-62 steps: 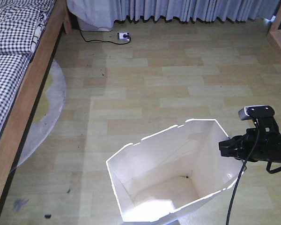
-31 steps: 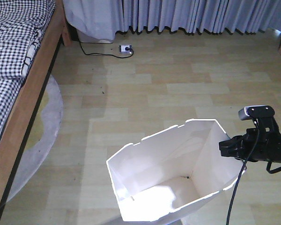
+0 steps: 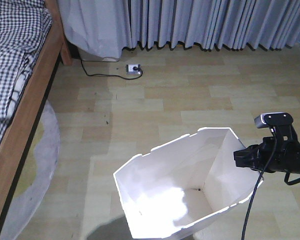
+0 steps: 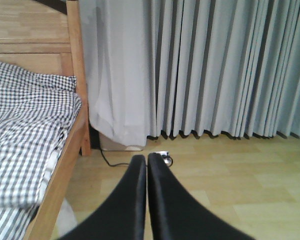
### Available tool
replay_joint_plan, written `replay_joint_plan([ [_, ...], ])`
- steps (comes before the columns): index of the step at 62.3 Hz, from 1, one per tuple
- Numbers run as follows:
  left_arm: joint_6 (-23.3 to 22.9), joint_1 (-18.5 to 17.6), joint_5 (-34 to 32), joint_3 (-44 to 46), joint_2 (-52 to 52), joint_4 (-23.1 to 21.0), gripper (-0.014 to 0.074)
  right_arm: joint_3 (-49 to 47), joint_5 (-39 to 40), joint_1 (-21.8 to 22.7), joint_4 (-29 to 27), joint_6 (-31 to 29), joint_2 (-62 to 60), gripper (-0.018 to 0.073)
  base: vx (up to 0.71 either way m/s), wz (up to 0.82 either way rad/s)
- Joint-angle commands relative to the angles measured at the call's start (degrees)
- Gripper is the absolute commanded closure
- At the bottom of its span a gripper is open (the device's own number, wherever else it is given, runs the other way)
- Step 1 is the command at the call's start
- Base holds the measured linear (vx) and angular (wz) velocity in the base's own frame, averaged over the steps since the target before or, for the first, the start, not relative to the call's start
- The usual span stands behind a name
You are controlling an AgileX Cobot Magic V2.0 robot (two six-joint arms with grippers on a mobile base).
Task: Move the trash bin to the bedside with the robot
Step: 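Carry the bin in the right gripper while driving to the bedside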
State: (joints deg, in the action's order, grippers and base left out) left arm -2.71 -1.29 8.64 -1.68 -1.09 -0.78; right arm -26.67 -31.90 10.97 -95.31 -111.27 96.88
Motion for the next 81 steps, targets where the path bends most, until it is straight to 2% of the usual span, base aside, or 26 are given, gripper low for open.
replay_joint_plan([
  [1, -0.52, -0.46, -4.45, -1.62, -0.55, -0.18, 0.0602, -1.25, -10.88, 0.18, -6.70, 2.24, -2.95, 0.0565, 0.45, -0.02],
  [81, -0.52, -0.46, -4.45, -1.57, -0.56, -0.18, 0.0602, -1.25, -10.67, 0.18, -6.70, 2.24, -2.95, 0.0565, 0.39, 0.06],
])
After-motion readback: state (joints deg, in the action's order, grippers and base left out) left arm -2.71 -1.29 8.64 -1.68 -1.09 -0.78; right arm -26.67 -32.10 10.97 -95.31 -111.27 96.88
